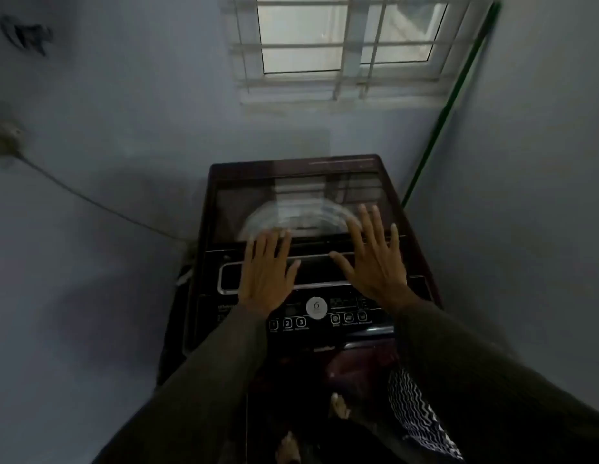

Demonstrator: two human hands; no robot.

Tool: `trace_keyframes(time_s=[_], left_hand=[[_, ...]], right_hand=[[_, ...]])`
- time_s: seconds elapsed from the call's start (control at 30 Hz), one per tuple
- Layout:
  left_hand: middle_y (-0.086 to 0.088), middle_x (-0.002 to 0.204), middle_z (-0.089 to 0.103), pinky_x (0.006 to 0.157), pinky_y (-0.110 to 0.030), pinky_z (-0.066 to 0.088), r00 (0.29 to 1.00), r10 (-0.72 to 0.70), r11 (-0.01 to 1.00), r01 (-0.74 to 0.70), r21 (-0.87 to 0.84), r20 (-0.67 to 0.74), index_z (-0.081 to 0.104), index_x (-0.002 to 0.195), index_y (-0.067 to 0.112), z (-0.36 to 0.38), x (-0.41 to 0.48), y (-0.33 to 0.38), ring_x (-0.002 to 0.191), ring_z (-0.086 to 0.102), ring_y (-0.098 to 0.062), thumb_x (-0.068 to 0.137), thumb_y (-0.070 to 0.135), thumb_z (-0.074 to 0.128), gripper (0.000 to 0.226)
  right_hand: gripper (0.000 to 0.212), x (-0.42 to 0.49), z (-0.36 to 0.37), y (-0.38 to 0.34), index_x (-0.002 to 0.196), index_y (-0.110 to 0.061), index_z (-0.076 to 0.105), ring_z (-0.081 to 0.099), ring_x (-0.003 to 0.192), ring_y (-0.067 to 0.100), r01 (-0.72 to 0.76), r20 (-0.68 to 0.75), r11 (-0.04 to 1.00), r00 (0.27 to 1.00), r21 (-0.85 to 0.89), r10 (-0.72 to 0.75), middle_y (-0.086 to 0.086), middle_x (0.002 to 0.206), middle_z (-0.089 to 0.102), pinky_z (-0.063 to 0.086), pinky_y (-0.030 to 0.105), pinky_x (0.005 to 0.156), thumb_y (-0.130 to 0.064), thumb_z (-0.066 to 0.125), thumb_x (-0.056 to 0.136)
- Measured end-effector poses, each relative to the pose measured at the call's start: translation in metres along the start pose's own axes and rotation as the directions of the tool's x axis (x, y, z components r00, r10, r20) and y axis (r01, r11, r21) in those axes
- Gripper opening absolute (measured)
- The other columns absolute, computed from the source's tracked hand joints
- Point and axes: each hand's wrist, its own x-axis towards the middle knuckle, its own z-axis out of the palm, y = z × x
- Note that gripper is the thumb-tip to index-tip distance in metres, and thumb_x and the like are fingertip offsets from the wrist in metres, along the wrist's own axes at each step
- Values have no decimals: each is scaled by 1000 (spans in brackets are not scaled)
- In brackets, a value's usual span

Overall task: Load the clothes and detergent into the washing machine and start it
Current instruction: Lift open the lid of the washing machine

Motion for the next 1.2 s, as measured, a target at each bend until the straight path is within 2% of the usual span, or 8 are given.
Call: trace_keyframes(time_s=[0.13,0.23,0.37,0.47,0.67,0.87,1.07,1.2], left_hand=[[-12,164,16,122,-47,11,986,-94,993,102,-51,141,18,156,17,27,-10,10,152,11,-29,96,56,10,72],[-13,159,29,121,-47,17,976,-130,987,144,-71,176,30,153,16,34,-7,14,149,23,-30,96,56,13,71],[-15,139,51,117,-49,30,976,-149,982,165,-95,159,46,144,14,34,-4,14,133,46,-31,95,57,22,70],[-14,133,52,116,-47,32,981,-129,983,146,-111,142,49,142,14,33,0,7,125,50,-31,95,59,31,68],[-8,133,49,103,-34,42,976,-84,981,117,-155,203,45,145,18,20,11,-2,124,46,-23,89,62,53,71],[-3,140,41,108,-36,40,957,-50,989,86,-117,285,34,150,25,4,10,-2,131,40,-20,65,88,53,107],[-3,133,49,104,-37,40,994,28,998,-21,-65,106,39,148,24,-12,13,-11,121,48,-22,61,94,34,112],[-2,137,47,106,-37,36,997,49,995,-44,-87,54,32,151,29,-38,24,-16,124,45,-21,66,94,23,107]], right_hand=[[80,-11,32,6,155,-22,0,-18,149,25,28,124,1000,992,5,-28,8,163,-15,6,60,119,-72,13,94],[80,-9,43,10,156,-21,3,-15,150,25,59,206,996,976,63,-71,6,164,-10,8,57,120,-71,14,94],[79,-6,46,14,148,-15,35,31,142,27,79,210,990,972,114,-102,10,152,36,19,56,118,-71,19,93],[78,-1,46,19,140,-16,46,46,127,25,107,178,984,975,141,-131,6,134,52,25,54,115,-72,23,91],[78,8,42,21,135,-18,49,47,121,23,87,214,976,968,198,-130,4,128,53,28,50,113,-75,29,86],[81,15,30,14,127,-21,52,47,116,21,3,236,971,970,240,-61,2,123,54,32,46,109,-82,29,78],[74,28,-1,10,116,-22,57,49,112,21,-37,184,964,983,262,-12,1,115,56,34,41,104,-81,31,81],[69,42,-27,3,111,-20,58,51,109,24,-66,144,964,989,259,29,2,112,57,36,41,102,-80,35,84]])
